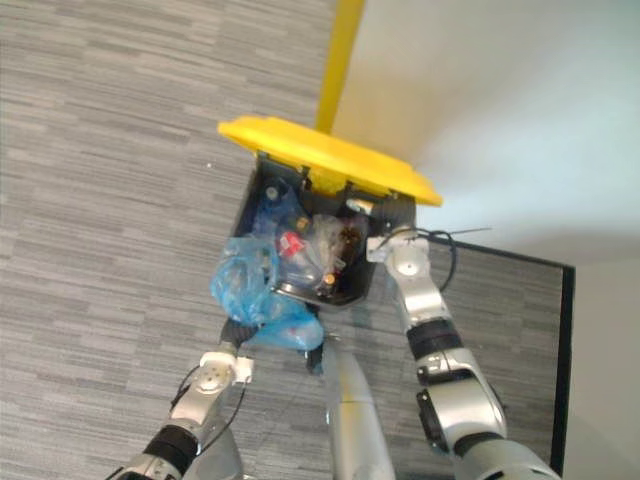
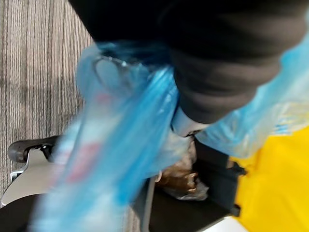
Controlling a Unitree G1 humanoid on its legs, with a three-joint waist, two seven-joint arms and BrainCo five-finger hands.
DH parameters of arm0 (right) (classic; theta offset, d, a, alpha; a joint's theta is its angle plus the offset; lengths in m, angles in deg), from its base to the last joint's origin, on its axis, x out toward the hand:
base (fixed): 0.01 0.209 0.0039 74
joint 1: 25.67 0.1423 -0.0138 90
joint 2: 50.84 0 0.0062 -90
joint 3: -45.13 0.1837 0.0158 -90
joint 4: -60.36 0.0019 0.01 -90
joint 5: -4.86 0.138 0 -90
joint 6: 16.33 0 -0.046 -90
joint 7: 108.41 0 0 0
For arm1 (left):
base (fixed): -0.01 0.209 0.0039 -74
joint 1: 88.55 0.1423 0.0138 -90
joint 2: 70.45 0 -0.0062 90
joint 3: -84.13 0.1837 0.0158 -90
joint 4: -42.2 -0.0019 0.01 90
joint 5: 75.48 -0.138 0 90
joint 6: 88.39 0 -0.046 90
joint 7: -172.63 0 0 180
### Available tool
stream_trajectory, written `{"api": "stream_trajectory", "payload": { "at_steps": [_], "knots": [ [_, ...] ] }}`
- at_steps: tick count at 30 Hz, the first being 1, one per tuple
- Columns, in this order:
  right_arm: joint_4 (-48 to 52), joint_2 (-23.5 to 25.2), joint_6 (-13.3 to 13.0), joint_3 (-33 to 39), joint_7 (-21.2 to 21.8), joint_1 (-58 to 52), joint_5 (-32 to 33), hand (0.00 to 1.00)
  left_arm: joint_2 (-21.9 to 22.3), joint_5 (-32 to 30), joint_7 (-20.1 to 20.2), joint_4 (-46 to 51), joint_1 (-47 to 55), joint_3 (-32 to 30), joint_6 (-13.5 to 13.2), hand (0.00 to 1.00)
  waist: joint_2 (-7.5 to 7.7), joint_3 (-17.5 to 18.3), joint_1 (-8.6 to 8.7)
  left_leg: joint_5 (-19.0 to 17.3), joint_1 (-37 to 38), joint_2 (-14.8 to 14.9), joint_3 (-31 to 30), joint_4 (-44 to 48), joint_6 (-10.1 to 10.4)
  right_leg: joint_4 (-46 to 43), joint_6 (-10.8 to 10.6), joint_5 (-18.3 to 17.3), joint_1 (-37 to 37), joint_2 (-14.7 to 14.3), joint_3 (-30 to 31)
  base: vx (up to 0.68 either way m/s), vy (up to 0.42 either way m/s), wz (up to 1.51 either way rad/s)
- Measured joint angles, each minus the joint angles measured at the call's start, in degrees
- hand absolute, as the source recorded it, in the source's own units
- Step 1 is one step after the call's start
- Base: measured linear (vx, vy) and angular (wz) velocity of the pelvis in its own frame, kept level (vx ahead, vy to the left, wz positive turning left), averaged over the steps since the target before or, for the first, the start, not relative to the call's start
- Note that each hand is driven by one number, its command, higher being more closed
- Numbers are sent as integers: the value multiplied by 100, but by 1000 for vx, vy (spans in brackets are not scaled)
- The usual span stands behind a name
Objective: Gather rubbish on tea table into small bin, then transfer packed bag to large trash can.
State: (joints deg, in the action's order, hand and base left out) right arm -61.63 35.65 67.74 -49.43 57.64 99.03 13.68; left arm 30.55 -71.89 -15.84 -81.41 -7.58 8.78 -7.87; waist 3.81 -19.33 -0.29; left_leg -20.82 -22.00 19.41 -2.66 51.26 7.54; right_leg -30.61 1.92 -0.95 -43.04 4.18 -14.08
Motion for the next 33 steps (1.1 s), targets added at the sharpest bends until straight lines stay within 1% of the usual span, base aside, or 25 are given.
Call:
{"api": "stream_trajectory", "payload": {
  "at_steps": [1, 2, 4, 5, 6, 7, 8, 10, 12, 14, 17, 20, 21, 24, 27, 32, 33],
  "knots": [
    [-78, -113, 47, 167, -16, -119, 19, 0, -47, 29, -11, 83, -36, 135, 17, 100, -38, -2, 54, -76, -203, 420, 688, -65, -238, 263, 35, 166, 244, 175, -267, -110, 103, 144],
    [-57, -165, 49, 272, -80, -228, 30, 0, -87, 144, -38, 186, -30, 229, 13, 100, -50, -9, -5, -91, -135, 603, 1040, -386, -52, 429, 88, 265, 380, 218, -360, -62, 44, 76],
    [-89, -190, 51, 260, -88, -190, 17, 0, -155, 271, -41, 346, -63, 228, 3, 100, -56, -35, -79, -256, -2, 613, 1125, -655, 428, 435, 3, 331, 387, 231, -315, -85, 119, 8],
    [-105, -157, 54, 269, -77, -158, 7, 0, -287, 278, -8, 361, -156, 315, -17, 100, -87, -56, -46, -509, -2, 571, 1123, -763, 689, 290, -98, 386, 290, 276, -297, -140, 226, 5],
    [-177, -88, 72, 285, -72, -142, -8, 0, -427, 277, 16, 361, -335, 421, -17, 100, 42, -228, -51, -779, 9, 535, 1119, -616, 743, 263, -236, 468, 290, 315, -144, -168, 255, 2],
    [-272, -10, 93, 281, -55, -121, -24, 0, -522, 277, 26, 365, -395, 428, -19, 100, 115, -304, -123, -851, -2, 496, 1133, -498, 740, 321, -340, 551, 306, 287, -3, -187, 240, -8],
    [-370, 75, 158, 285, -22, -121, -18, 0, -606, 277, 46, 365, -402, 425, -17, 100, 111, -350, -186, -940, -49, 483, 1143, -324, 701, 429, -402, 682, 348, 254, 126, -167, 189, -16],
    [-508, 160, 207, 285, 29, -91, -17, 0, -690, 276, 125, 366, -285, 421, -14, 100, 77, -381, -208, -994, -91, 403, 1162, -200, 655, 537, -422, 832, 373, 253, 276, -106, 135, -5],
    [-520, 172, 257, 285, 66, -44, -7, 0, -722, 276, 169, 372, -208, 333, -8, 100, -20, -453, -220, -1009, -77, 302, 1179, -153, 625, 591, -406, 942, 404, 258, 460, -57, 109, 0],
    [-538, 174, 264, 286, 72, 74, -7, 0, -730, 277, 200, 469, -206, 214, -6, 100, -27, -474, -219, -1009, 15, 305, 1226, -153, 624, 554, -403, 950, 406, 193, 626, 23, 36, -16],
    [-574, 177, 263, 437, 59, 364, -8, 0, -753, 308, 209, 803, -309, 213, -10, 100, -30, -486, -170, -1009, 188, 310, 1293, -231, 625, 478, -467, 904, 406, 71, 945, 53, -7, -19],
    [-775, 214, 256, 436, 48, 685, -6, 0, -755, 346, 206, 1035, -490, 212, -23, 100, -38, -497, -26, -1018, 253, 312, 1303, -339, 642, 475, -510, 863, 406, 28, 994, 35, -36, -7],
    [-775, 229, 256, 436, 48, 700, -7, 0, -749, 357, 203, 1117, -534, 213, -24, 100, -36, -500, -22, -1043, 298, 312, 1306, -378, 681, 470, -514, 857, 406, -1, 1019, 20, -35, -8],
    [-775, 275, 256, 434, 47, 703, -8, 0, -750, 446, 175, 1425, -589, 215, -41, 100, -40, -512, -4, -1052, 372, 304, 1308, -431, 692, 432, -527, 829, 408, -52, 1104, 11, -31, -7],
    [-775, 276, 256, 433, 48, 736, -19, 0, -745, 572, 157, 1818, -603, 229, -162, 100, -44, -516, 22, -1069, 446, 291, 1306, -493, 709, 366, -506, 774, 407, -72, 1131, 6, -34, -4],
    [-775, 249, 258, 433, 47, 961, -52, 0, -721, 680, 157, 2312, -738, 337, -256, 100, -59, -525, 86, -1060, 553, 223, 1304, -670, 740, 281, -498, 699, 354, -90, 1195, 24, -39, -5],
    [-777, 180, 258, 431, 47, 1093, -120, 0, -718, 693, 149, 2424, -888, 417, -267, 100, -65, -527, 98, -1038, 552, 190, 1305, -729, 788, 251, -480, 686, 282, -99, 1228, 45, -42, -8]
  ]
}}
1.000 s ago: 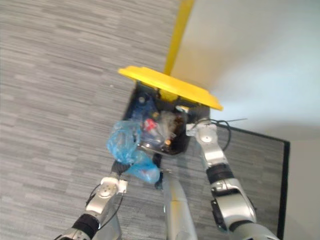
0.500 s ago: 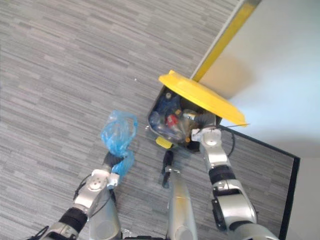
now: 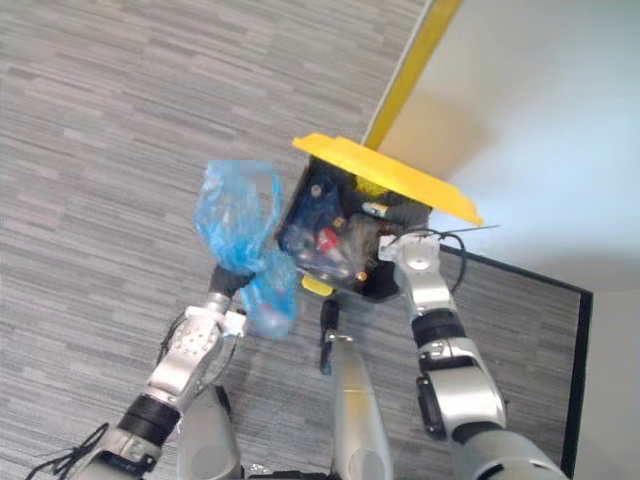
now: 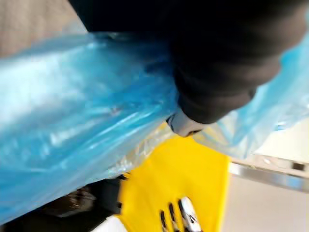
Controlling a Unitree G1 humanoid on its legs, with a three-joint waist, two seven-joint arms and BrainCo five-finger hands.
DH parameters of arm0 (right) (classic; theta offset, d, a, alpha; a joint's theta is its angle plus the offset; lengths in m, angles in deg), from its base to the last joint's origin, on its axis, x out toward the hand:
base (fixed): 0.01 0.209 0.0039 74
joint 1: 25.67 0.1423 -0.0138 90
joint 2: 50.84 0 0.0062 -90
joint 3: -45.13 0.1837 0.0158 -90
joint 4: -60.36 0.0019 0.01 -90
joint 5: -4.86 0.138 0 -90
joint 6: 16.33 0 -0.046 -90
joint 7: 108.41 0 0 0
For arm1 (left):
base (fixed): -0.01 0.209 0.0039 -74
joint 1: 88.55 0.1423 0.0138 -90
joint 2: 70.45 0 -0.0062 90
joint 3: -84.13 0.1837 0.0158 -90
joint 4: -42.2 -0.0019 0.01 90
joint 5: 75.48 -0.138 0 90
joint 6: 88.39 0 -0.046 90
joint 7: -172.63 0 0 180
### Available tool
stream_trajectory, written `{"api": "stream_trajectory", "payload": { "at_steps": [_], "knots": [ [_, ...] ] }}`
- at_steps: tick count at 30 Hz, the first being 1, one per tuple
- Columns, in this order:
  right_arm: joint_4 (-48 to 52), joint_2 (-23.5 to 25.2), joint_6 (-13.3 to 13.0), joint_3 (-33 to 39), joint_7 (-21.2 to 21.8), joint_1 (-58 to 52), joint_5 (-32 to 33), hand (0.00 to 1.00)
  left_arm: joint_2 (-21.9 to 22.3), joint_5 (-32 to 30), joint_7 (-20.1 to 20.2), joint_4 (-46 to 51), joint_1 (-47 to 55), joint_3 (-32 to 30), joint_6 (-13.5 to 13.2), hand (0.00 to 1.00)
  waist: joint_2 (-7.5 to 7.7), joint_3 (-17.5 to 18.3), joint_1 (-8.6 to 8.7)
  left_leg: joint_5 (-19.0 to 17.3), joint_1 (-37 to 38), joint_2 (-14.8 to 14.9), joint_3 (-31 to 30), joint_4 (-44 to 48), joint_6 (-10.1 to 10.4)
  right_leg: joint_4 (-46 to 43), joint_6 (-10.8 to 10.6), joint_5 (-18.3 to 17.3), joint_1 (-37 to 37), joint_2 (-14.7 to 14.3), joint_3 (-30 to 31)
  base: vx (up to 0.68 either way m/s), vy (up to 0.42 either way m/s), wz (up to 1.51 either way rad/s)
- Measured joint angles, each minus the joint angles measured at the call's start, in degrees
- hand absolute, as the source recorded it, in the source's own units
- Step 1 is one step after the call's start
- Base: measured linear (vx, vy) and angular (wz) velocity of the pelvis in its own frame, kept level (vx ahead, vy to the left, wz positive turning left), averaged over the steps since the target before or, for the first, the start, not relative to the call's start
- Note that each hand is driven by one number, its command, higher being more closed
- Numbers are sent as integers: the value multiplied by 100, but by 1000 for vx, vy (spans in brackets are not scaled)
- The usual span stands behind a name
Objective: Gather rubbish on tea table into small bin, then transfer packed bag to large trash can.
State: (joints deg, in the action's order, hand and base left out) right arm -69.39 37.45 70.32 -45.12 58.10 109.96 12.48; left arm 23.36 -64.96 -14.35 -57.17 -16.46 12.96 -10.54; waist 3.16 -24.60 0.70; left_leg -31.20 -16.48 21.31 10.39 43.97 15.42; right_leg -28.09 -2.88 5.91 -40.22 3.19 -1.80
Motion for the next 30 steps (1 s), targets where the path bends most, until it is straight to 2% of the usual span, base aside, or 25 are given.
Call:
{"api": "stream_trajectory", "payload": {
  "at_steps": [9, 16, 22, 24, 28, 30],
  "knots": [
    [-293, -176, 73, -57, 10, 674, -97, 0, 17, 76, -134, 335, -1023, 142, -106, 100, -42, 8, 200, 36, 294, -87, 2, -481, 67, -54, 53, -83, -90, -170, 166, 71, -30, -12],
    [-284, -320, 121, -58, 2, 1086, -92, 0, 106, 52, -328, 397, -1626, 293, -107, 100, -118, 48, 235, 65, 313, -103, 78, -725, 91, -55, 75, -103, -279, -277, 290, 62, -19, -11],
    [273, -307, 186, -7, -1, 1030, -80, 0, 485, -46, -418, 402, -1998, 541, -108, 100, -218, 138, 220, 66, 340, -82, 249, -810, 92, -66, 104, -124, -391, -315, 330, 40, 3, -9],
    [545, -275, 221, -5, 2, 956, -79, 0, 623, -132, -412, 281, -2000, 582, -107, 100, -286, 177, 201, 70, 338, -73, 333, -855, 89, -71, 108, -126, -454, -325, 336, 50, -7, -11],
    [768, -231, 265, -3, 7, 914, -78, 0, 778, -161, -412, -211, -2086, 594, -28, 100, -293, 191, 191, 71, 330, -57, 465, -862, 88, -139, 111, -129, -573, -326, 335, 31, -1, -9],
    [994, -166, 263, -1, -13, 860, -79, 0, 847, -323, -426, -799, -2294, 559, 137, 100, -294, 204, 193, 71, 239, -16, 522, -817, 89, -168, 131, -143, -672, -324, 310, 21, -5, -4]
  ]
}}
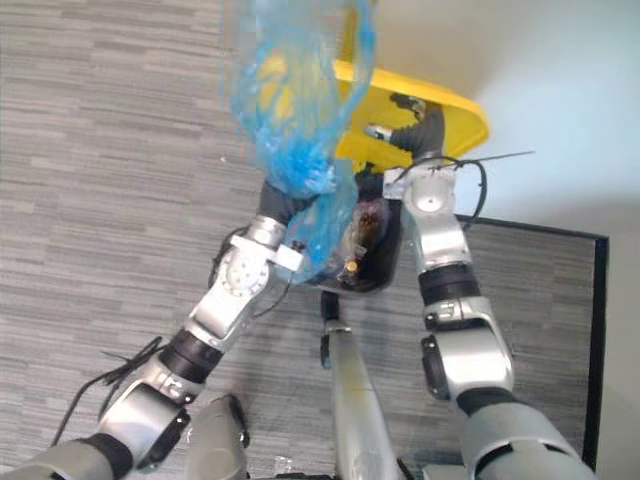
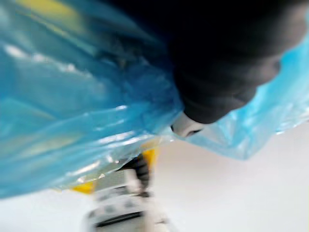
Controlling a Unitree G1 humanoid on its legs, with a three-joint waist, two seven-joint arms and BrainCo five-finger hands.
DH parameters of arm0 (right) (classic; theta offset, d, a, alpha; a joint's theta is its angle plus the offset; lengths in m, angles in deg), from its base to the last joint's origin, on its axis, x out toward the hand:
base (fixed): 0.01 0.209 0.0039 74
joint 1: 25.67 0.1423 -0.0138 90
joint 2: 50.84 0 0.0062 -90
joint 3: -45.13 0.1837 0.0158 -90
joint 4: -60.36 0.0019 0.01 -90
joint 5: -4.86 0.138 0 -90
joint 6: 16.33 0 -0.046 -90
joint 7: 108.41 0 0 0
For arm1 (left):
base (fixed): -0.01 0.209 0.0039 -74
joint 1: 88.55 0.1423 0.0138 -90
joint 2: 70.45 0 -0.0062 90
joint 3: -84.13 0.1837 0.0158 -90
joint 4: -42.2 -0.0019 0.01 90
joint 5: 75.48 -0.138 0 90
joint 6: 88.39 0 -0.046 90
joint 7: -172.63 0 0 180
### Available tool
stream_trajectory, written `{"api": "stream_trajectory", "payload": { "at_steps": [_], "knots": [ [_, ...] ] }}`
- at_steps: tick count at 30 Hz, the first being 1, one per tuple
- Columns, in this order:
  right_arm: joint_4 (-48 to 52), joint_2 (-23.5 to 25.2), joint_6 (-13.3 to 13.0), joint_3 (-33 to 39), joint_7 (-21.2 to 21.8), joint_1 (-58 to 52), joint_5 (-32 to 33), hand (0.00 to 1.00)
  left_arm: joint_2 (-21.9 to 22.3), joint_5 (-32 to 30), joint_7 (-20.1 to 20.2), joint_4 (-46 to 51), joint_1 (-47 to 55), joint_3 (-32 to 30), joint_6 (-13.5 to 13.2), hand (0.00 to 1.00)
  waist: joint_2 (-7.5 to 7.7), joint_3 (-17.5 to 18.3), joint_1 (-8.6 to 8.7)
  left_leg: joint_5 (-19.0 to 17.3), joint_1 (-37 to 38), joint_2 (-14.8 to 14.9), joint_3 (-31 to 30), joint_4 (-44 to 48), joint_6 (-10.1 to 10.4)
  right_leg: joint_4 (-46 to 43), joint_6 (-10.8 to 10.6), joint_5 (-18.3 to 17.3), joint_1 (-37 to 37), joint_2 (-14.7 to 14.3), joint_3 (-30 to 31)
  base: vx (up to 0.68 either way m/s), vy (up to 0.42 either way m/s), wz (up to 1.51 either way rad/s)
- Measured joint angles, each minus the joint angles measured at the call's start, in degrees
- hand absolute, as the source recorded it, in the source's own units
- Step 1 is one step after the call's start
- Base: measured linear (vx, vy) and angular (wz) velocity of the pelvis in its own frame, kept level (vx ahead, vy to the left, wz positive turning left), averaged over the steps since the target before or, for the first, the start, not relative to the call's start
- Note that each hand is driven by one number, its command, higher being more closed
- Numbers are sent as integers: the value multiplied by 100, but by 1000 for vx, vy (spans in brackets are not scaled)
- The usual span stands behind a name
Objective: Gather rubbish on tea table into small bin, then transfer packed bag to large trash can.
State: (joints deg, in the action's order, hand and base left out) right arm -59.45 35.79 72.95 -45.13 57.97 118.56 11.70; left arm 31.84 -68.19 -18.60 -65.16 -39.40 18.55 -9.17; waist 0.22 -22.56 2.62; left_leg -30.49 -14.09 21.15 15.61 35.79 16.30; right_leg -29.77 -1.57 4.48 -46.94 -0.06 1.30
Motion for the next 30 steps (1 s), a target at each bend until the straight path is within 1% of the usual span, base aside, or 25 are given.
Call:
{"api": "stream_trajectory", "payload": {
  "at_steps": [1, 3, 5, 8, 10, 14, 15, 17, 18, 22, 25, 26, 28, 30],
  "knots": [
    [33, 16, -2, 0, -3, -5, 0, 0, 4, -21, -2, -94, -42, -3, 15, 100, 0, 0, 1, 0, -16, 18, 19, 16, 0, -6, 2, -1, -20, -1, -12, 19, -10, -4],
    [237, 152, -28, -7, -24, -8, -2, 0, 8, -291, -98, -490, -193, -47, 179, 100, 7, 9, 2, 0, -135, 87, 182, 89, 1, -73, 6, -3, -206, -2, -31, 24, -16, -10],
    [242, 192, -39, -23, -25, -5, -3, 0, 19, -451, -115, -715, -285, -83, 254, 100, 8, 9, 3, 0, -194, 158, 297, 132, 1, -119, 6, -3, -312, -2, -58, 29, -12, -8],
    [234, 278, -41, -61, -47, -3, -2, 0, 57, -640, -143, -1084, -360, -170, 305, 100, 9, 8, 28, 1, -197, 246, 467, 153, 3, -134, 7, -3, -380, -2, -87, 34, 6, -6],
    [234, 337, -48, -74, -84, 4, -1, 0, 126, -735, -194, -1262, -364, -280, 377, 100, 10, 8, 28, 0, -204, 252, 523, 175, 3, -158, 6, -3, -422, 7, -82, 22, 29, -6],
    [246, 364, -98, -293, -106, 151, 15, 0, 115, -937, -229, -1612, -435, -456, 432, 100, 39, 22, 44, -1, -432, 262, 590, 257, 4, -200, 7, -3, -672, 20, -66, 22, 23, -3],
    [247, 368, -103, -352, -106, 209, 64, 0, 113, -994, -228, -1718, -445, -532, 481, 100, 40, 21, 47, -1, -501, 279, 607, 259, 5, -230, 7, -2, -765, 18, -82, 37, 12, -3],
    [247, 365, -105, -410, -108, 234, 94, 0, 108, -1024, -228, -1822, -447, -577, 505, 100, 44, 19, 62, -2, -514, 309, 661, 265, 6, -289, 7, -2, -828, 19, -103, 55, 26, -4],
    [247, 375, -105, -486, -111, 260, 121, 0, 118, -1069, -224, -1914, -448, -669, 519, 0, 45, 19, 95, -2, -506, 324, 717, 269, 6, -296, 7, -3, -840, 19, -112, 50, 37, -4],
    [424, 383, -112, -512, -131, 278, 210, 0, 127, -1285, -229, -1976, -449, -906, 619, 0, 51, 15, 156, -2, -605, 321, 747, 315, 6, -312, 7, -3, -933, 58, -111, 32, 58, 2],
    [444, 416, -158, -574, -205, 372, 210, 0, 141, -1662, -372, -2153, -457, -1181, 789, 0, 71, 4, 225, -2, -702, 309, 756, 333, 6, -355, 7, -3, -1028, 101, -116, 29, 54, 5],
    [445, 416, -158, -616, -225, 391, 208, 0, 145, -1879, -447, -2227, -454, -1252, 908, 0, 75, 3, 245, -2, -703, 300, 759, 335, 6, -413, 7, -3, -1066, 117, -117, 27, 54, 1],
    [452, 416, -159, -681, -238, 406, 208, 0, 146, -2049, -484, -2246, -454, -1295, 956, 0, 75, 2, 263, -2, -711, 291, 759, 333, 6, -420, 7, -3, -1079, 126, -117, 24, 54, 3],
    [555, 417, -158, -695, -233, 407, 203, 0, 191, -2323, -509, -2245, -467, -1341, 1014, 0, 77, 1, 326, -2, -746, 226, 741, 331, 6, -494, -6, -13, -1132, 218, -131, 18, 58, 13]
  ]
}}
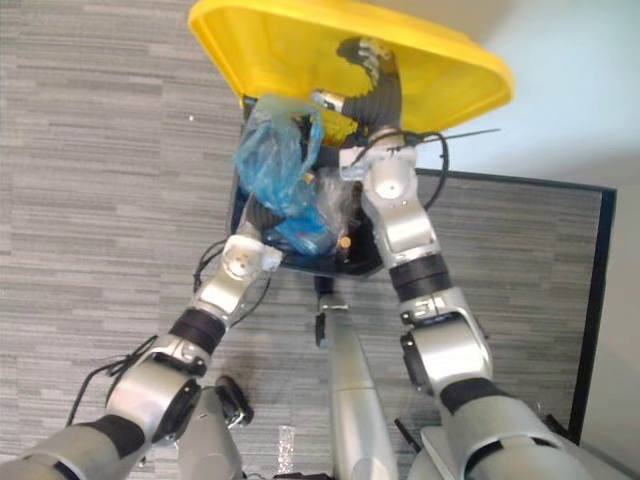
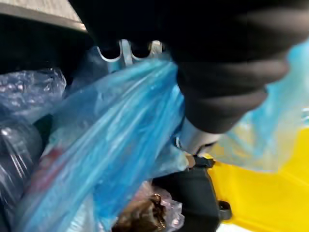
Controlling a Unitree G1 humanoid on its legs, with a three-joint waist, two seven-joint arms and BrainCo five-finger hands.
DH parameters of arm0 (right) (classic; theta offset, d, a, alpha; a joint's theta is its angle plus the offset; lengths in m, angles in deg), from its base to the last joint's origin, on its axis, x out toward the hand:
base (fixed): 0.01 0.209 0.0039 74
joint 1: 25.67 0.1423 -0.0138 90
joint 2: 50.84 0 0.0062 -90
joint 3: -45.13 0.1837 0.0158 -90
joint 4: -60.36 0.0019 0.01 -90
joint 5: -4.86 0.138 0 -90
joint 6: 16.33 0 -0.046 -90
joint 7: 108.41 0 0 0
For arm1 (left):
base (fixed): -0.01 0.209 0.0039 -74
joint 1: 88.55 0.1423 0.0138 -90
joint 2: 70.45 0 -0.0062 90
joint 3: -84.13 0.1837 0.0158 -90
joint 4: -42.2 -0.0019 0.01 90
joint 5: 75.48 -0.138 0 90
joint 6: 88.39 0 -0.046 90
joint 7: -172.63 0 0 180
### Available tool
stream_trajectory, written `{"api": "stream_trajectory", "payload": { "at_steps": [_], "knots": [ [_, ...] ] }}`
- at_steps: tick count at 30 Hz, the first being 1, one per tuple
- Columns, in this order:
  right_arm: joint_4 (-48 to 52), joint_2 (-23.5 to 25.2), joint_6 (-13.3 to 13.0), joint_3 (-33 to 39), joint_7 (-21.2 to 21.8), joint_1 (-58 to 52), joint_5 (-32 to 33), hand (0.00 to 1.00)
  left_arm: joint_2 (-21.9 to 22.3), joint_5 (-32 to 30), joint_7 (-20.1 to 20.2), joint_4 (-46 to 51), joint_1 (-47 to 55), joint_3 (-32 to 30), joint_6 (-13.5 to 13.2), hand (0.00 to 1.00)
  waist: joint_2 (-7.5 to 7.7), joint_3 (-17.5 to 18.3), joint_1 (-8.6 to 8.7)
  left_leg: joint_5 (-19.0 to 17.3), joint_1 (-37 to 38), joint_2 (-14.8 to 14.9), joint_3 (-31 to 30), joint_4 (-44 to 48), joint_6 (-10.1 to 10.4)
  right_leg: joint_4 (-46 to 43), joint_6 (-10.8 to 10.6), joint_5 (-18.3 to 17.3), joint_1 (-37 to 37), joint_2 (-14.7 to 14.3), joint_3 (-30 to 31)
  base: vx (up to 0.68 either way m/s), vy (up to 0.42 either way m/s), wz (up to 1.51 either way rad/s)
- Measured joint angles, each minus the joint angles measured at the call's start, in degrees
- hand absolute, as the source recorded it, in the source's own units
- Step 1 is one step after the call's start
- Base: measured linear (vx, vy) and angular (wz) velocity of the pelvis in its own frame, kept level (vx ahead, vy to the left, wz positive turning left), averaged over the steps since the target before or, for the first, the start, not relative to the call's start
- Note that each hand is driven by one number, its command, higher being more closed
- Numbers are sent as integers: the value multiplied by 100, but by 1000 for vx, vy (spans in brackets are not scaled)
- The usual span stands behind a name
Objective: Gather rubbish on tea table into small bin, then transfer packed bag to large trash can.
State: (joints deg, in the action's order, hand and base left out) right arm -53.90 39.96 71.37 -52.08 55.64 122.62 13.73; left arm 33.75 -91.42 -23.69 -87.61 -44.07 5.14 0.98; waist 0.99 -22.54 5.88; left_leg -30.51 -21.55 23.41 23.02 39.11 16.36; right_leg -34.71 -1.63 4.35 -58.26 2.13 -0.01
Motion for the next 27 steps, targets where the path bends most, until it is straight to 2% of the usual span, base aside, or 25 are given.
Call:
{"api": "stream_trajectory", "payload": {
  "at_steps": [4, 10, 18, 22, 27],
  "knots": [
    [95, -13, 0, -20, 4, -4, -15, 0, 57, -346, -51, 4, -2, 39, 55, 0, 7, -3, 78, 0, -17, -44, 5, 36, 1, -56, -6, -11, 1, 159, -37, 8, 69, 19],
    [131, -36, -7, -21, 69, -257, -238, 0, 20, -768, -56, 325, 8, 428, 104, 0, 52, 21, 35, -1, -25, -110, -59, 182, 0, -168, -31, -44, 62, 343, -63, -2, 61, 13],
    [144, -50, -3, -7, 250, -933, -670, 0, -166, -941, 32, 552, 25, 1067, 93, 0, 65, 29, -24, -1, 133, -165, -216, 205, -1, -421, -27, -259, 224, 494, -125, 7, 25, 11],
    [143, -54, 5, 28, 261, -1087, -684, 0, -178, -744, 44, 589, 23, 1145, -5, 0, 64, 29, -46, -1, 169, -171, -233, 197, -1, -497, 6, -334, 220, 493, -125, 0, 0, 0],
    [143, -43, 65, 134, 301, -1285, -900, 0, -166, 94, 95, 727, 19, 1285, -247, 0, 61, 31, -122, -1, 172, -195, -299, 195, 0, -522, 15, -340, 228, 495, -124, 0, 0, 0]
  ]
}}
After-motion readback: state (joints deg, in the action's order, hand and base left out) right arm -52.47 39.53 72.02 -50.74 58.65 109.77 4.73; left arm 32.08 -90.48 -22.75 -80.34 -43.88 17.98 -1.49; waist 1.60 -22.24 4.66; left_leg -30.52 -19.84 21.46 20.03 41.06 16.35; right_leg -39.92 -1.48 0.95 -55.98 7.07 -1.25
